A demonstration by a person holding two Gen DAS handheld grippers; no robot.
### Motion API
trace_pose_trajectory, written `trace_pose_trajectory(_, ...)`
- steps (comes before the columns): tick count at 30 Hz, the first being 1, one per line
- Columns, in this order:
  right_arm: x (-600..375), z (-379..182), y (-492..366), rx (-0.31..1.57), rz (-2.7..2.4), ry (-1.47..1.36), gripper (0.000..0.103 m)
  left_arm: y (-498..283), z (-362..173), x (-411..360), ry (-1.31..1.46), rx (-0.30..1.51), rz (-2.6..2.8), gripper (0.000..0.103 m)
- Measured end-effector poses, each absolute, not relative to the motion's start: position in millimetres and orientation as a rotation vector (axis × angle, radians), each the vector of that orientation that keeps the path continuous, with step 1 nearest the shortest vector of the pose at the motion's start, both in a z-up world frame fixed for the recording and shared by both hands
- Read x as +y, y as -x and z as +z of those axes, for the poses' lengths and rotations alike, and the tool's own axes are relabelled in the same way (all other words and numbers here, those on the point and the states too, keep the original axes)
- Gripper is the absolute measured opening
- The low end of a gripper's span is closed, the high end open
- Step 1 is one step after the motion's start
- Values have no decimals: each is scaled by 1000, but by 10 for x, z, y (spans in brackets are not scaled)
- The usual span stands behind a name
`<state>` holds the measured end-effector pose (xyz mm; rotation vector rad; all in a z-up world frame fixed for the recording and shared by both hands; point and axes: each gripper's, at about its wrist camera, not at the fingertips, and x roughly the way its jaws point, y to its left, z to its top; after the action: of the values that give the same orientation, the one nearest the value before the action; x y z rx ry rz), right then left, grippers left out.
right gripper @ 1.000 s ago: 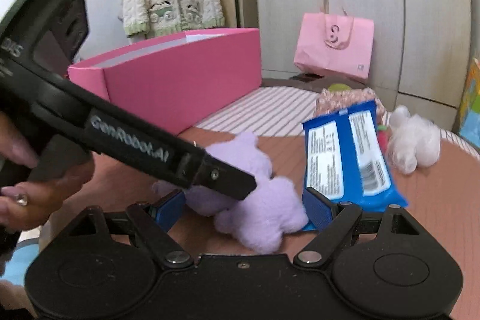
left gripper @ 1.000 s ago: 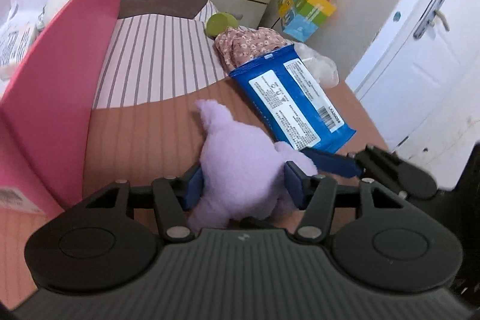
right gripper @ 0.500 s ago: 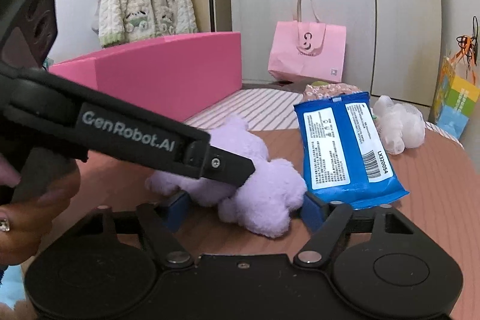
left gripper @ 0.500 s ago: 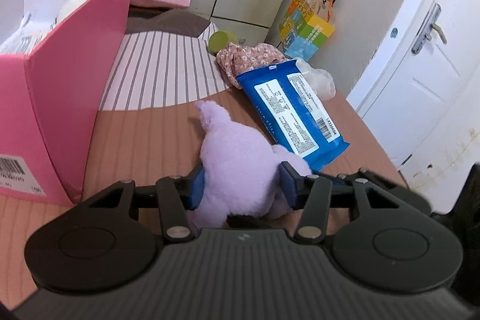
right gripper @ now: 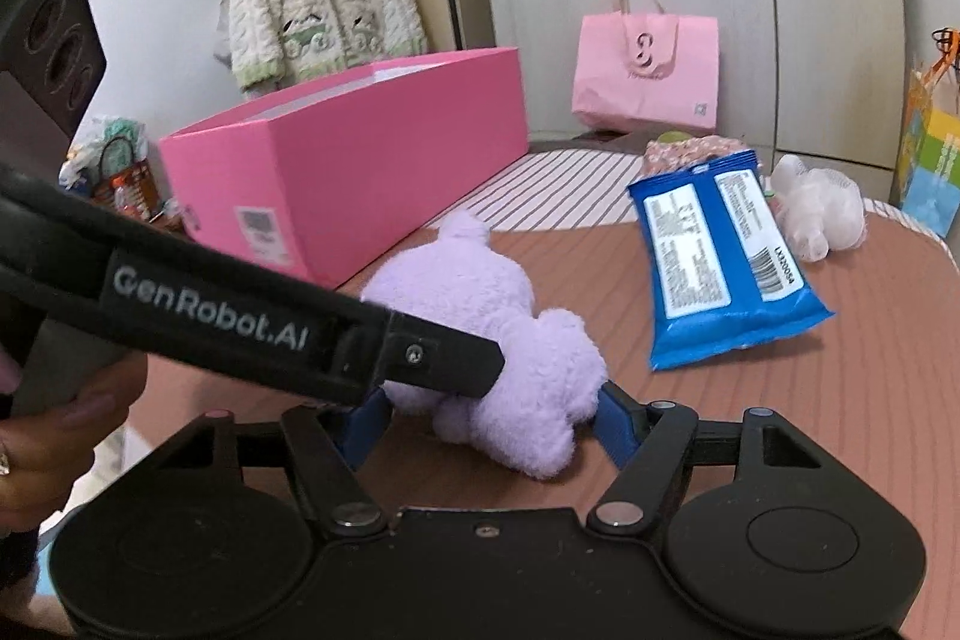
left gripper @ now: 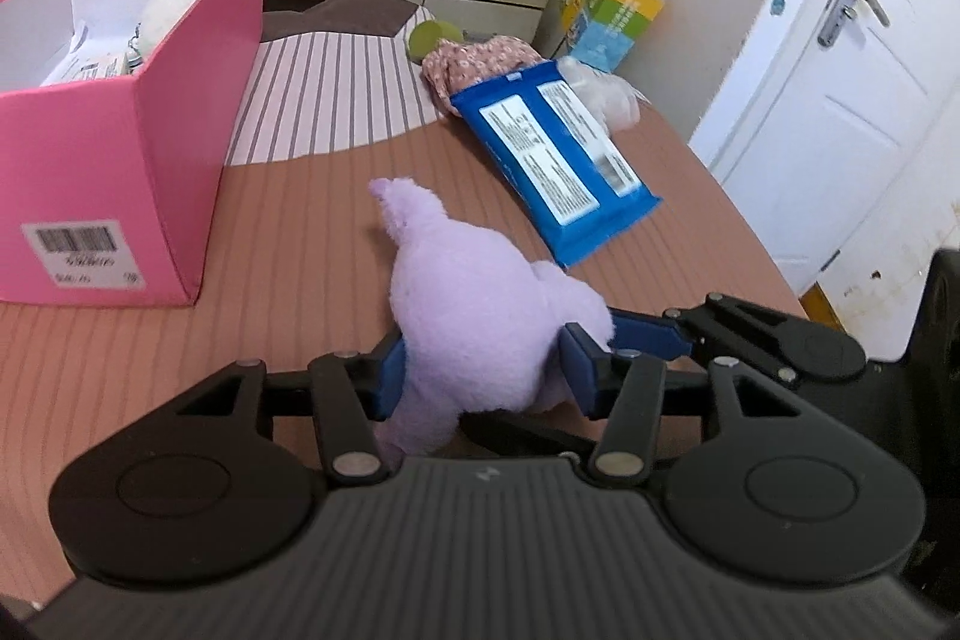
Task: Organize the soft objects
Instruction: 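Lift the lilac bunny with the left tool over the pink shoebox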
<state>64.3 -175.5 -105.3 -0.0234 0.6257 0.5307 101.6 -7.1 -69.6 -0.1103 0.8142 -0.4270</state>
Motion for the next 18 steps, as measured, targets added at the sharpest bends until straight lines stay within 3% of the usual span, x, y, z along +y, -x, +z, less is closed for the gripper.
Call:
trace_pose_trajectory(10, -1637, -794, -466, 741, 568, 73, 76, -677, -543, 76, 113, 805, -442, 50)
trace_pose_trajectory(18, -1410, -414, -181, 702, 634, 182, 76, -329, -203, 333, 140, 763, -428, 50)
